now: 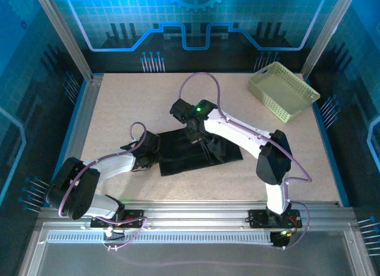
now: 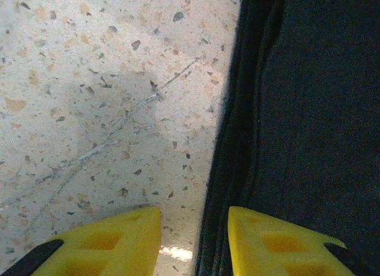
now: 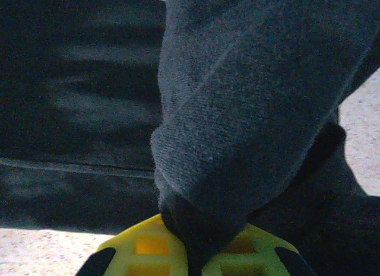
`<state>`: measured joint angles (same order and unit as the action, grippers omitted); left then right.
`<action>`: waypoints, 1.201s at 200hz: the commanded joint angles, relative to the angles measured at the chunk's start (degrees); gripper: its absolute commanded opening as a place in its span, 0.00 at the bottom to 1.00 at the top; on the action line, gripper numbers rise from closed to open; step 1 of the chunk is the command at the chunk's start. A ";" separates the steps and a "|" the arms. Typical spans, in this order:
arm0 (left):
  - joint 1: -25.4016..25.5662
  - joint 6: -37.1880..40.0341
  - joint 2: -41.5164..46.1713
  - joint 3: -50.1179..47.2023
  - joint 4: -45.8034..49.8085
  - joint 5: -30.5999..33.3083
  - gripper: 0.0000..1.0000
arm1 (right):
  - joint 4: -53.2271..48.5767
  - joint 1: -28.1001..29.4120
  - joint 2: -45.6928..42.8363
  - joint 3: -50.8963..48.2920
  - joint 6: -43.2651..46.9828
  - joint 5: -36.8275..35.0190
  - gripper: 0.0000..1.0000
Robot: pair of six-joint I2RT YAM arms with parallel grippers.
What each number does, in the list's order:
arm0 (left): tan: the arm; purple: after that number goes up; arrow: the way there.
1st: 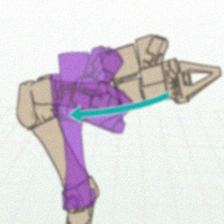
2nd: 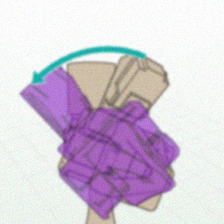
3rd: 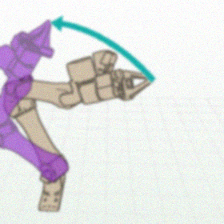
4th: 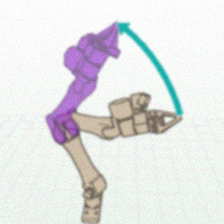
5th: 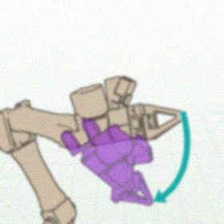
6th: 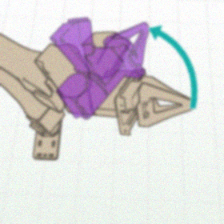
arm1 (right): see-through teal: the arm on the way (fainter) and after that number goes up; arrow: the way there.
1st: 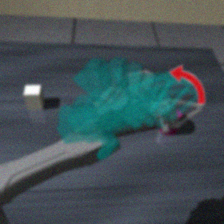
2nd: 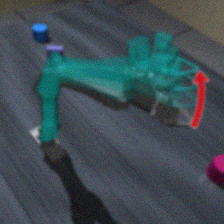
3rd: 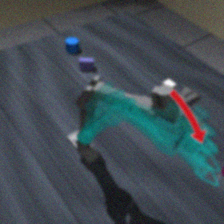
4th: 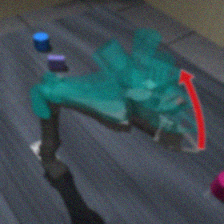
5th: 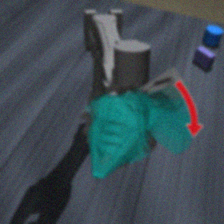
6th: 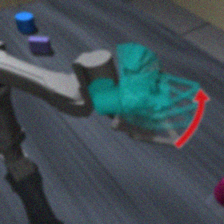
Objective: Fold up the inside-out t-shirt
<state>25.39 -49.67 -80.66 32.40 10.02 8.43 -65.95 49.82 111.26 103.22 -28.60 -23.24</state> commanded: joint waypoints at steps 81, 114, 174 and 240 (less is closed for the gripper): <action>2.84 -2.19 -3.80 -2.40 -9.03 -7.90 0.35 | 8.56 2.38 3.45 2.32 -6.21 13.65 0.02; 3.10 -2.32 -4.06 -2.87 -9.68 -8.25 0.35 | 11.11 2.43 3.87 2.27 -7.58 16.38 0.02; 3.44 -2.55 -3.85 -2.86 -9.80 -8.07 0.35 | 12.85 2.86 6.44 2.76 -8.40 19.11 0.02; 3.45 -3.41 -3.23 -3.65 -10.19 -7.64 0.35 | 14.33 3.70 7.75 3.28 -9.19 20.47 0.06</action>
<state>26.55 -51.13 -80.53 31.62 8.62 10.35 -53.56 52.10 118.17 103.96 -36.36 -5.04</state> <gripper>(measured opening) 0.354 0.097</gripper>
